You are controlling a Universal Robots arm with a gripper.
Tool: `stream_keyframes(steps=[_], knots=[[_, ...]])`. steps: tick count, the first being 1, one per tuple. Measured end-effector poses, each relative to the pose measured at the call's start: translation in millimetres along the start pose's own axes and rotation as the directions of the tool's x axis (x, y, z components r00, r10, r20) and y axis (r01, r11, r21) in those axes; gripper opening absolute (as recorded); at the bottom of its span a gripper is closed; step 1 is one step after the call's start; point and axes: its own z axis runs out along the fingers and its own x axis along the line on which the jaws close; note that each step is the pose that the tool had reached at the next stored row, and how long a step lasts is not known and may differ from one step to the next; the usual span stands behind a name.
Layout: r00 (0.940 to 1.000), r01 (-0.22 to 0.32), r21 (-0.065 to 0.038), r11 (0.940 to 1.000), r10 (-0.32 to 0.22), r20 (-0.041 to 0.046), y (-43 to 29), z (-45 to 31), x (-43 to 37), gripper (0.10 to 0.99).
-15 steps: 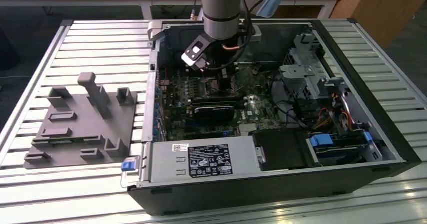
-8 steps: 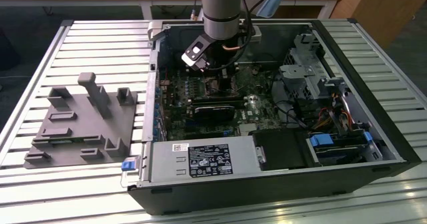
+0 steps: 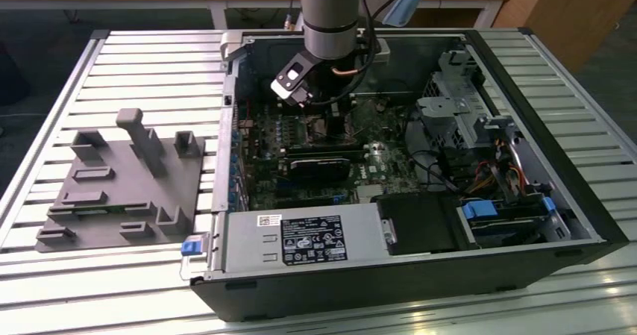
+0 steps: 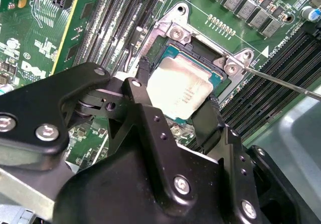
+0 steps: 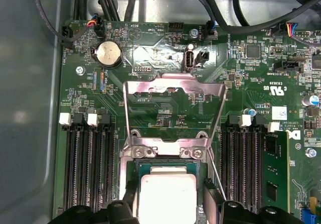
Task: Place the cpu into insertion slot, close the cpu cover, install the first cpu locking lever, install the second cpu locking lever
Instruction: 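Place the cpu into insertion slot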
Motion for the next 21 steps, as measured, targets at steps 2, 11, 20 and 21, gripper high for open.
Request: stream_keyframes(steps=[2,11,20,21], knots=[[1.0,0.0,0.0,1.0,0.0,0.0001,0.0,0.1,0.0,0.616],[1.0,0.0,0.0,1.0,0.0,0.0016,0.1,0.7,-0.1,0.616],[1.0,0.0,0.0,1.0,0.0,0.0082,0.7,1.8,-0.1,0.616],[1.0,-0.002,0.0,1.0,0.002,0.0071,1.3,1.9,-0.1,0.616]])
